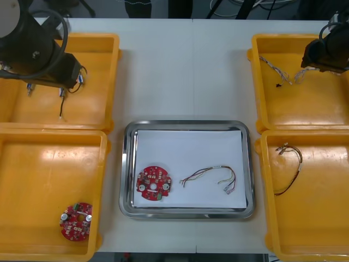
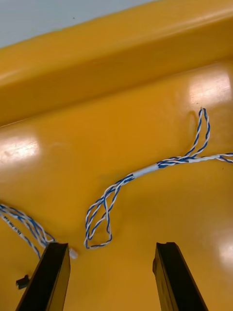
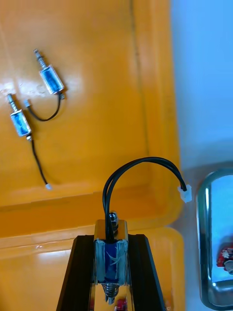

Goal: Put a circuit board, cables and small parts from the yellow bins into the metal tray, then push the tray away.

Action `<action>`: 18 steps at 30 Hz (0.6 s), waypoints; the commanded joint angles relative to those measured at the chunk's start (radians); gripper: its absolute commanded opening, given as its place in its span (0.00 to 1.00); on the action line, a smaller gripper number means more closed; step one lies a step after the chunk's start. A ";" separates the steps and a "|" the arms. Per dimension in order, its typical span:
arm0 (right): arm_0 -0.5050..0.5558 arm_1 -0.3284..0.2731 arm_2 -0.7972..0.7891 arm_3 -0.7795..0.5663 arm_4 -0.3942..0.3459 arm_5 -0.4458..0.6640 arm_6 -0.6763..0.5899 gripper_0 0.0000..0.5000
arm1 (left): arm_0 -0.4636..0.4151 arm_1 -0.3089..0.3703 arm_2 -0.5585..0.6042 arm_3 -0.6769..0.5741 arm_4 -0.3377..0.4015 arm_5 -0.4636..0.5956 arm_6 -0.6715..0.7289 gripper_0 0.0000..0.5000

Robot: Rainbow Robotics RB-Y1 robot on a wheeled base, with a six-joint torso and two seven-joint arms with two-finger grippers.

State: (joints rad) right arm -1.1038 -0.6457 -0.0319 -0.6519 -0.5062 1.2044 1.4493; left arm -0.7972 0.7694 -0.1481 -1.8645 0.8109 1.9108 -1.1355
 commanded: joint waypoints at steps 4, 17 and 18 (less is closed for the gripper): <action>-0.054 0.015 -0.031 0.055 0.014 -0.040 -0.047 1.00 | 0.006 -0.071 -0.064 -0.142 -0.006 0.009 0.258 0.00; -0.054 0.040 -0.072 0.070 0.038 -0.040 -0.053 1.00 | 0.006 -0.145 -0.297 -0.216 -0.084 0.009 0.523 0.00; -0.054 0.041 -0.074 0.074 0.040 -0.040 -0.052 1.00 | 0.006 -0.148 -0.309 -0.216 -0.090 0.009 0.534 0.00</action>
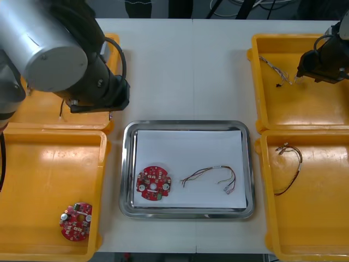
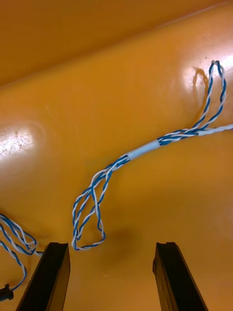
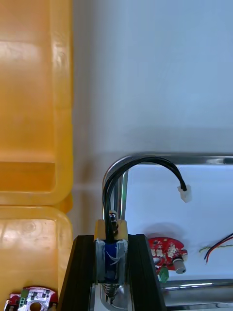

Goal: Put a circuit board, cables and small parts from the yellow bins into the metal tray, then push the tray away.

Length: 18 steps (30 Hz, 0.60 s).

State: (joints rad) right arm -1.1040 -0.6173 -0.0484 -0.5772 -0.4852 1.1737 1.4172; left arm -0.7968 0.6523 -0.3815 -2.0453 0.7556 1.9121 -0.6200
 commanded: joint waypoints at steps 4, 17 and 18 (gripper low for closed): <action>-0.057 0.019 -0.065 -0.001 0.036 -0.009 -0.020 1.00 | 0.005 -0.045 -0.155 -0.033 -0.078 -0.019 0.091 0.00; -0.114 0.033 -0.111 0.125 0.069 -0.054 0.005 1.00 | 0.007 -0.074 -0.326 0.059 -0.153 -0.176 0.201 0.00; -0.114 0.033 -0.111 0.125 0.071 -0.057 0.006 1.00 | 0.007 -0.075 -0.330 0.068 -0.156 -0.186 0.203 0.00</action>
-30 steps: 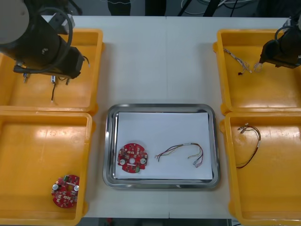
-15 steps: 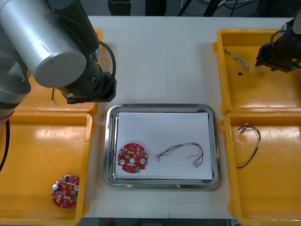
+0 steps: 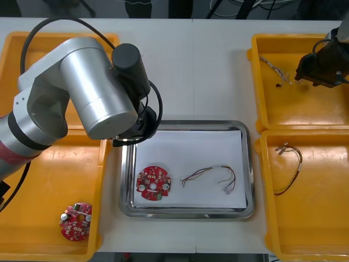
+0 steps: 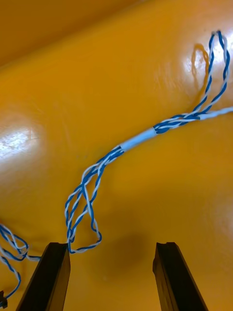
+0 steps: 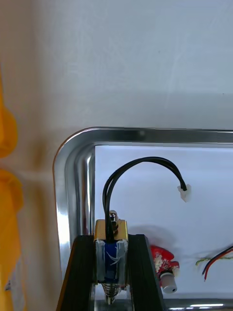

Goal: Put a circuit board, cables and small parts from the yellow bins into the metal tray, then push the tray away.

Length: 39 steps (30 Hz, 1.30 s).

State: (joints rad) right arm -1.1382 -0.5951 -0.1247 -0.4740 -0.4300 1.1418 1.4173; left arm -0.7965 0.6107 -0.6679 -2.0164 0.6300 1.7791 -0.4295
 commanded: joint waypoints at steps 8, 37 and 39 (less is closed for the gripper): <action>-0.077 0.041 -0.035 0.025 0.028 -0.083 -0.014 1.00 | 0.008 -0.058 -0.105 0.139 -0.059 -0.153 0.035 0.00; 0.000 0.041 -0.019 0.040 0.016 -0.149 0.049 0.99 | 0.048 -0.058 -0.183 0.166 -0.121 -0.225 0.081 1.00; 0.000 0.041 -0.016 0.040 0.013 -0.148 0.049 0.78 | 0.048 -0.058 -0.183 0.166 -0.122 -0.230 0.087 1.00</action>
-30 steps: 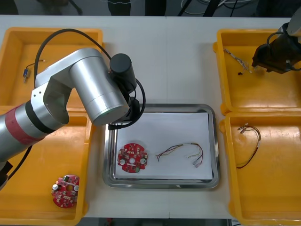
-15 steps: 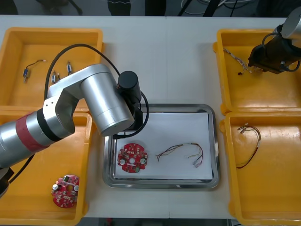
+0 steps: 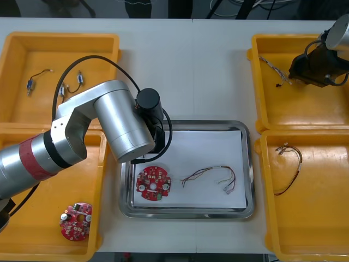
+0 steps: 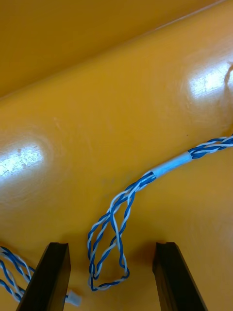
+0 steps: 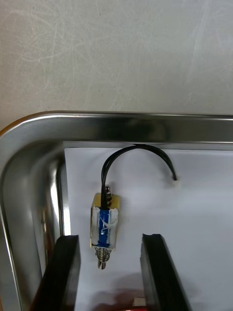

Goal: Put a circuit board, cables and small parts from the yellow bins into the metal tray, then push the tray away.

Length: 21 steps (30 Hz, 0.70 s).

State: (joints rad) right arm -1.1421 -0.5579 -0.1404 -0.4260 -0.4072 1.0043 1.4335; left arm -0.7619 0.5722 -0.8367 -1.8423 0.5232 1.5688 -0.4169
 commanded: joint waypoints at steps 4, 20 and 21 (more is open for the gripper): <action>0.009 0.004 -0.001 -0.008 -0.022 -0.010 0.033 0.01 | 0.013 -0.020 -0.015 -0.008 -0.019 -0.021 0.084 1.00; 0.009 -0.047 0.007 -0.145 -0.038 0.189 0.039 0.00 | 0.006 0.006 0.088 -0.083 0.031 0.063 0.076 1.00; 0.009 -0.056 0.008 -0.152 -0.044 0.206 0.042 0.00 | 0.000 0.009 0.102 -0.091 0.043 0.080 0.075 1.00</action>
State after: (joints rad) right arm -1.1344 -0.5632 -0.1402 -0.5250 -0.4304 1.1769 1.4358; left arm -0.7619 0.5723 -0.7965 -1.8788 0.5344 1.6115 -0.4161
